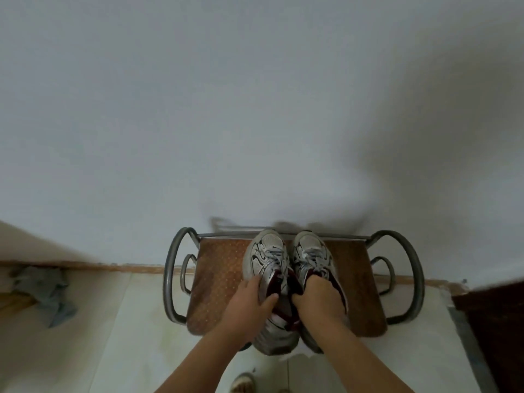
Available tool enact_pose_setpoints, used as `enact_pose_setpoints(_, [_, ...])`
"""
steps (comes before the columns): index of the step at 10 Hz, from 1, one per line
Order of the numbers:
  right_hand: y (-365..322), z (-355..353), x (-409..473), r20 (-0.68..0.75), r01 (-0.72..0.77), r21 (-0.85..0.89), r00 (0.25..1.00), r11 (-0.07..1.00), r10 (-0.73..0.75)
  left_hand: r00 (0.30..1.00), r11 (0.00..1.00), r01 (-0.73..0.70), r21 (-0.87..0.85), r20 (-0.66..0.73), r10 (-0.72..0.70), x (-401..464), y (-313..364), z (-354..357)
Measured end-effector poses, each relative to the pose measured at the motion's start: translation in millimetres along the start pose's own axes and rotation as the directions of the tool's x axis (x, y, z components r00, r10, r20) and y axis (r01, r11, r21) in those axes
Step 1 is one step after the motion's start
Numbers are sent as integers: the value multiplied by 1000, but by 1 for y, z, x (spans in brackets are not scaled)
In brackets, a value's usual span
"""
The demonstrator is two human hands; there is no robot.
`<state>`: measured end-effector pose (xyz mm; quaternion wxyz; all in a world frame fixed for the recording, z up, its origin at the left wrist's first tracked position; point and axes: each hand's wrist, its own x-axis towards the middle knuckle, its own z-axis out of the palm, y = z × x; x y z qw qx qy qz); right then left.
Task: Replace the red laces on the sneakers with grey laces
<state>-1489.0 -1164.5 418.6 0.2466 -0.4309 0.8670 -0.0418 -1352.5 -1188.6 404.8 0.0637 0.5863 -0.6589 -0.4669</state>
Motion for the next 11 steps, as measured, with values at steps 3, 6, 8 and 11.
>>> enact_pose_setpoints(3, [-2, 53, 34, 105, -16, 77, 994, 997, 7, 994, 992, 110, 58, -30, -108, 53, -39, 15])
enact_pose_setpoints(6, [33, 42, 28, 175, 239, -260, 965, 936, -198, 987, 995, 43, 94, -156, -28, 58, -55, 18])
enact_pose_setpoints(8, [31, 56, 25, 159, 228, -230, 968, 946, -195, 988, 991, 32, 129, -154, -12, 59, -52, 20])
enact_pose_setpoints(11, [33, 8, 8, 98, 263, -90, 962, 960, -254, 1000, 959, -16, 284, 1, 17, 50, -29, -22])
